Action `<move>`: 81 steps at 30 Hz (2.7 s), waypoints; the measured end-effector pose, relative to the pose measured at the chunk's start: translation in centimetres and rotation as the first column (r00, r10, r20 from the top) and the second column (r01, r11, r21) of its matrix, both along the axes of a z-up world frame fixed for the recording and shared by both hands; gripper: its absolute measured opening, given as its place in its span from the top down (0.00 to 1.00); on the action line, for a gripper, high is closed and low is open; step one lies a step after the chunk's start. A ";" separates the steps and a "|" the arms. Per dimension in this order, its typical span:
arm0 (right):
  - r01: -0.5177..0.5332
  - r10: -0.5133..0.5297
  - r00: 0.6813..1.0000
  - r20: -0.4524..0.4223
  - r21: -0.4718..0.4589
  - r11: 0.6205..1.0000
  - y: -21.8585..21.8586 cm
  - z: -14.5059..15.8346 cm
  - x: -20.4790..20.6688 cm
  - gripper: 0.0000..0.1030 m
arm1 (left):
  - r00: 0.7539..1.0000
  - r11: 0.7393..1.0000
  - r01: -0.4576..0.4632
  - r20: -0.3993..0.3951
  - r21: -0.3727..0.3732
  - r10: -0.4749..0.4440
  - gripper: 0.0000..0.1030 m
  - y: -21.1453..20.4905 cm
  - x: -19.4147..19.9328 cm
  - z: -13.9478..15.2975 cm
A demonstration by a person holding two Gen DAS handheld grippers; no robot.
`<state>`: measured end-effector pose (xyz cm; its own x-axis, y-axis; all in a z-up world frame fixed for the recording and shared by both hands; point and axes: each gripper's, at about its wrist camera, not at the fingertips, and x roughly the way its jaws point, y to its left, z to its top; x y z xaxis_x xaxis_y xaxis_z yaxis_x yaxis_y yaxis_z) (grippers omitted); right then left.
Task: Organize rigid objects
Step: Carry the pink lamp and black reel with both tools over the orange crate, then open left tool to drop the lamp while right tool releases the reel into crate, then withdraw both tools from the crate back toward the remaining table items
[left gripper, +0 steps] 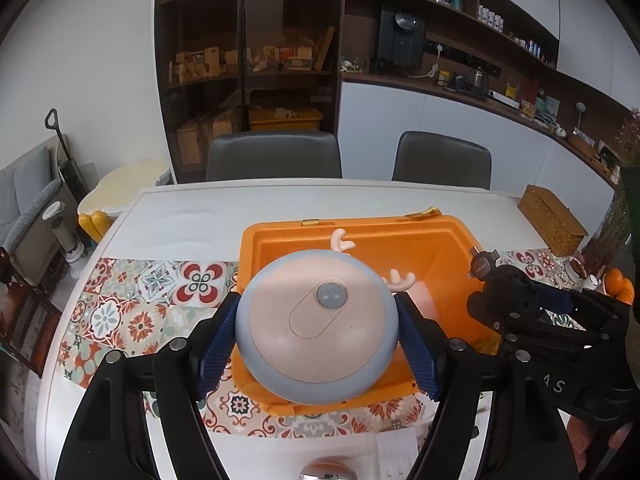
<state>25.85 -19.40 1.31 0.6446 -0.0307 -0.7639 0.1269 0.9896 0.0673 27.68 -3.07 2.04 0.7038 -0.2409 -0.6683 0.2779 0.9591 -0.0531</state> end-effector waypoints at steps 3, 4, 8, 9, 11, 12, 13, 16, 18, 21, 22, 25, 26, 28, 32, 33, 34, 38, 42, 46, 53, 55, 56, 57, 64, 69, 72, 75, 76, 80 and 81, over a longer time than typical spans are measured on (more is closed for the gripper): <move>0.001 -0.002 1.000 -0.024 -0.006 1.000 -0.2 -0.3 1.4 0.39 | 1.000 1.000 0.006 -0.020 0.017 -0.006 0.27 -0.4 1.3 -0.5; 0.002 -0.003 1.000 -0.030 -0.010 1.000 -0.2 -0.3 1.7 0.39 | 1.000 1.000 0.009 -0.028 0.026 -0.009 0.27 -0.6 1.7 -0.7; -0.002 0.001 0.997 -0.072 -0.023 1.000 -0.4 -1.0 3.6 0.39 | 0.998 0.999 0.019 -0.059 0.036 -0.017 0.27 -1.2 3.3 -1.6; -0.005 0.003 0.996 -0.084 -0.021 1.000 -0.5 -1.3 4.0 0.39 | 0.998 0.999 0.020 -0.061 0.042 -0.018 0.27 -1.3 3.4 -1.8; -0.014 0.012 0.994 -0.108 -0.017 1.000 -0.6 -1.8 4.7 0.39 | 0.997 0.997 0.028 -0.075 0.068 -0.023 0.27 -1.6 4.1 -2.3; -0.015 0.013 0.993 -0.117 -0.017 1.000 -0.6 -2.0 4.9 0.39 | 0.996 0.997 0.031 -0.082 0.076 -0.025 0.27 -1.7 4.3 -2.5; -0.017 0.015 0.991 -0.130 -0.016 1.000 -0.7 -2.4 5.3 0.39 | 0.995 0.996 0.033 -0.094 0.086 -0.025 0.27 -1.9 4.7 -2.8; -0.021 0.019 0.985 -0.170 -0.007 1.000 -1.1 -3.4 6.2 0.39 | 0.990 0.994 0.041 -0.137 0.102 -0.027 0.27 -2.2 5.7 -3.7; -0.022 0.021 0.980 -0.198 -0.003 1.000 -1.3 -4.0 6.9 0.39 | 0.986 0.993 0.050 -0.165 0.111 -0.032 0.27 -2.4 6.2 -4.2; -0.021 0.019 0.975 -0.222 -0.006 1.000 -1.6 -4.6 7.2 0.39 | 0.981 0.991 0.065 -0.189 0.120 -0.041 0.27 -2.7 6.6 -4.8; -0.020 0.018 0.974 -0.224 -0.008 1.000 -1.5 -4.7 7.3 0.39 | 0.980 0.990 0.069 -0.194 0.120 -0.045 0.27 -2.9 6.7 -4.9; -0.021 0.017 0.973 -0.232 -0.013 1.000 -1.5 -5.0 7.6 0.39 | 0.976 0.989 0.078 -0.213 0.123 -0.051 0.27 -3.2 6.9 -5.6; -0.023 0.019 0.972 -0.233 -0.014 1.000 -1.4 -5.1 7.6 0.39 | 0.974 0.989 0.079 -0.220 0.128 -0.050 0.27 -3.3 7.0 -5.7; -0.027 0.022 0.971 -0.237 -0.016 1.000 -1.3 -5.2 7.7 0.39 | 0.970 0.988 0.084 -0.239 0.133 -0.050 0.27 -3.4 7.2 -6.2; -0.030 0.025 0.968 -0.248 -0.018 0.999 -1.2 -5.5 7.8 0.39 | 0.954 0.988 0.085 -0.296 0.128 -0.043 0.26 -3.6 7.7 -7.3; -0.031 0.025 0.968 -0.251 -0.018 0.999 -1.2 -5.6 7.9 0.39 | 0.952 0.989 0.082 -0.303 0.127 -0.040 0.26 -3.5 7.7 -7.4; -0.031 0.025 0.967 -0.253 -0.018 0.999 -1.3 -5.7 7.9 0.39 | 0.953 0.989 0.078 -0.301 0.127 -0.037 0.26 -3.5 7.7 -7.4; -0.028 0.023 0.966 -0.259 -0.016 0.999 -1.4 -5.7 8.1 0.39 | 0.965 0.984 0.070 -0.261 0.165 -0.025 0.15 -3.8 7.4 -6.8; -0.027 0.026 0.966 -0.259 -0.001 1.000 -1.7 -5.6 8.1 0.39 | 0.973 0.978 0.025 -0.228 0.207 0.023 0.09 -3.5 7.4 -5.7; -0.026 0.028 0.966 -0.257 0.011 1.000 -1.7 -5.4 8.1 0.39 | 0.980 0.970 -0.015 -0.191 0.241 0.063 0.08 -3.1 7.2 -4.7; -0.010 0.008 0.979 -0.206 -0.009 1.000 -1.4 -4.3 7.8 0.19 | 0.983 0.973 -0.039 -0.167 0.229 0.078 0.07 -2.0 6.6 -3.8; -0.006 0.001 0.982 -0.189 -0.028 1.000 -1.3 -3.8 7.5 0.19 | 0.983 0.973 -0.046 -0.164 0.227 0.084 0.07 -1.7 6.4 -3.7; -0.003 -0.003 0.982 -0.187 -0.034 0.999 -1.3 -3.5 7.4 0.19 | 0.982 0.975 -0.050 -0.165 0.218 0.088 0.07 -1.4 6.2 -3.5; 0.002 -0.008 0.983 -0.185 -0.033 0.999 -1.4 -3.3 7.3 0.19 | 0.982 0.977 -0.054 -0.167 0.207 0.089 0.07 -1.2 6.0 -3.4; 0.030 -0.034 0.991 -0.127 -0.034 0.999 -1.3 -1.0 4.9 0.19 | 0.984 0.984 -0.070 -0.153 0.165 0.096 0.07 -0.2 4.1 -2.1; 0.045 -0.050 0.994 -0.093 -0.052 0.998 -0.8 0.0 3.0 0.19 | 0.989 0.984 -0.075 -0.117 0.163 0.095 0.07 0.1 2.3 -1.3; 0.053 -0.057 0.995 -0.080 -0.061 0.997 -0.6 0.4 2.0 0.19 | 0.991 0.984 -0.067 -0.107 0.162 0.085 0.07 0.1 1.4 -1.0; 0.052 -0.056 0.996 -0.067 -0.058 0.997 -0.4 0.8 0.7 0.19 | 0.991 0.987 -0.066 -0.105 0.144 0.081 0.07 0.4 0.2 -0.7; 0.052 -0.056 0.996 -0.063 -0.056 0.997 -0.4 0.9 0.4 0.19 | 0.991 0.988 -0.069 -0.104 0.138 0.084 0.07 0.5 -0.1 -0.6; 0.057 -0.059 0.998 -0.033 -0.042 0.997 -0.3 1.5 -1.5 0.19 | 0.990 0.992 -0.069 -0.112 0.108 0.081 0.07 1.1 -1.6 -0.3; 0.059 -0.060 0.998 -0.027 -0.038 0.998 -0.2 1.6 -1.8 0.19 | 0.990 0.992 -0.069 -0.113 0.105 0.081 0.07 1.2 -1.9 -0.4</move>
<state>24.02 -19.64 2.86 0.6192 -0.0969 -0.7792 0.1869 0.9820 0.0264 25.81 -1.86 1.69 0.6327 -0.1177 -0.7654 0.2024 0.9792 0.0168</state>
